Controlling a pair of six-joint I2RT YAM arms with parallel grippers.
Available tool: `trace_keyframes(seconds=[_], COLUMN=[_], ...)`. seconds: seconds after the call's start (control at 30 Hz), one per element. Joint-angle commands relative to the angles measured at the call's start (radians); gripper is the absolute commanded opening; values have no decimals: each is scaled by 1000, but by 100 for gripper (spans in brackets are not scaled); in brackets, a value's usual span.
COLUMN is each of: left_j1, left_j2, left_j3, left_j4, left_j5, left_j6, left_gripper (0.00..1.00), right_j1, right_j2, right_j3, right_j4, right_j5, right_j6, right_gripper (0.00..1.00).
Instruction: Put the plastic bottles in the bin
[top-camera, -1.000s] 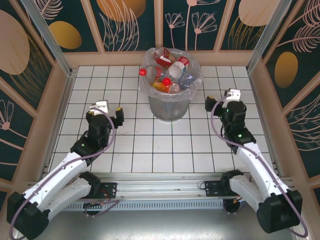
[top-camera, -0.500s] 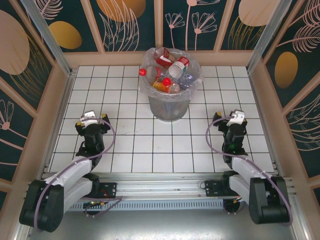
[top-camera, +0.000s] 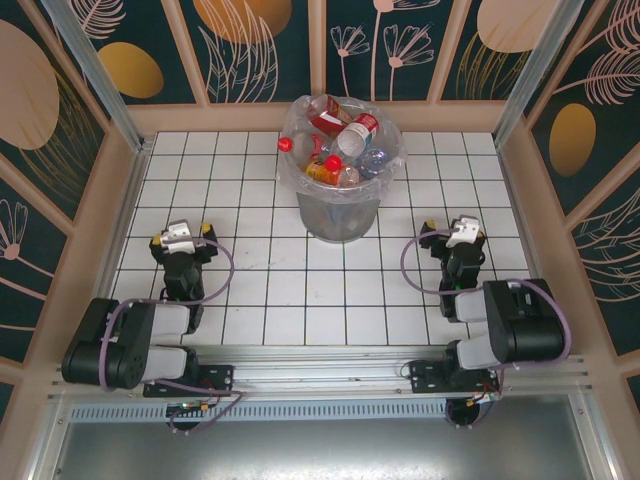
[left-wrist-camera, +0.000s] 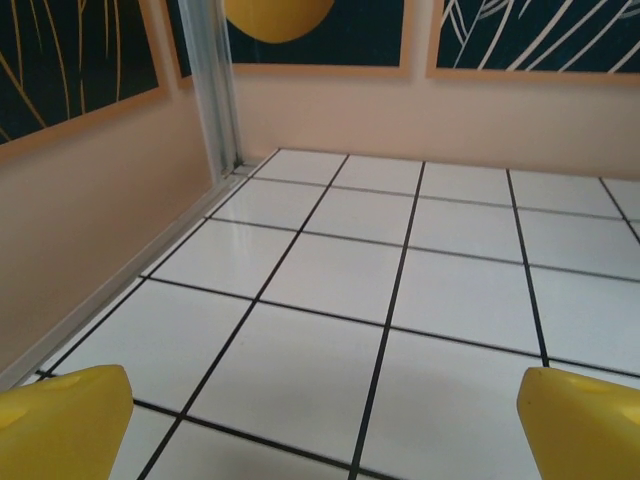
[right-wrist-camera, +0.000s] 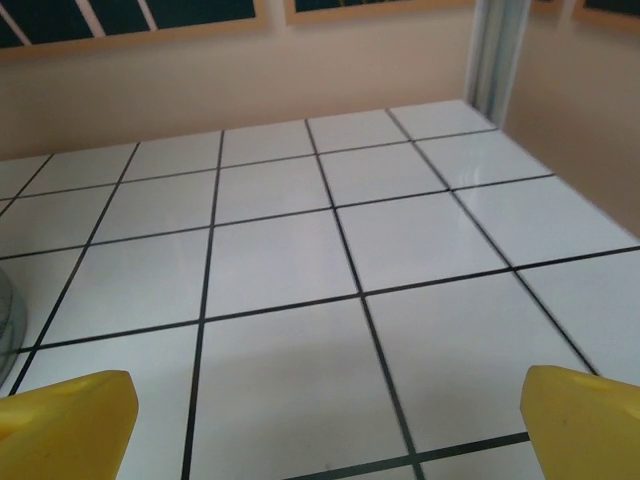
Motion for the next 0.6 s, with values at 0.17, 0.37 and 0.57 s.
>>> trace_keyframes(seconds=[0.17,0.37,0.57], left_j1=[44,88,89], left_j2=[155,152,147], left_j3=[27,118,112], left_j4=[227,49,50], left_j5=[161,185,192], left_j6=[11,-38,-32], left_gripper=[98,99,99], right_j1=[-82,-66,-71], right_j2=[65,67,66], right_j3=[74,81,82], right_j4=[44,35,29], right_j5=[-165,-150,-159], right_j6=[25,12,14], right_gripper=[99,99,99])
